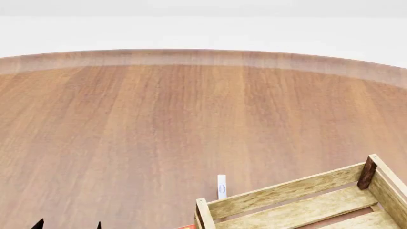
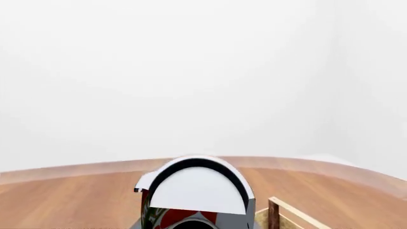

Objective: Pick up the tomato sauce, and put it in the wooden tray.

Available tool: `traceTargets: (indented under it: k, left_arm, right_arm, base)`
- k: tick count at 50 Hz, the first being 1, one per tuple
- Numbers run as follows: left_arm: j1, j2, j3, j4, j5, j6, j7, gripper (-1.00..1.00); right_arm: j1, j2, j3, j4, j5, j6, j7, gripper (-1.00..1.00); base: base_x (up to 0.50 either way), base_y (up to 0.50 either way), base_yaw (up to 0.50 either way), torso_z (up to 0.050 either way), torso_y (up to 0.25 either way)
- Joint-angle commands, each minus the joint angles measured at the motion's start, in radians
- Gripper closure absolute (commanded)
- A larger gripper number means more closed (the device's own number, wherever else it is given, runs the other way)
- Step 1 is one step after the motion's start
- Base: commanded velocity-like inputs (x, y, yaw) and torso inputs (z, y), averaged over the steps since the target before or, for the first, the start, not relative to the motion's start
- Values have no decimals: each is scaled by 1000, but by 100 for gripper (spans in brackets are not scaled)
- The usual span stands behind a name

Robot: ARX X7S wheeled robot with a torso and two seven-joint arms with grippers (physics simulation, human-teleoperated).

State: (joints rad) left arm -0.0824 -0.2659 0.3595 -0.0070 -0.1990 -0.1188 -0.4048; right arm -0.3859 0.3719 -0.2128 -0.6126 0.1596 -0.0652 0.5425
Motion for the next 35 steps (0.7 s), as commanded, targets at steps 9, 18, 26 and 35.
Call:
traceTargets:
  k: [9, 18, 26, 35]
  left_arm:
    - [13, 2, -9, -1, -25, 65, 23, -100]
    - [12, -1, -7, -2, -28, 66, 21, -100]
    - [9, -2, -4, -8, -30, 70, 21, -100]
    - [7, -3, -1, -13, -30, 74, 21, -100]
  right_arm:
    - [128, -18, 16, 76, 6, 109, -2, 100]
    - [202, -20, 32, 81, 52, 195, 3, 100]
    - [289, -32, 27, 122, 70, 268, 7, 100]
    - [350, -43, 36, 189, 91, 292, 6, 100]
  base:
    - [0, 0, 0, 0, 0]
    - [0, 0, 0, 0, 0]
    - [0, 0, 0, 0, 0]
    - [0, 0, 0, 0, 0]
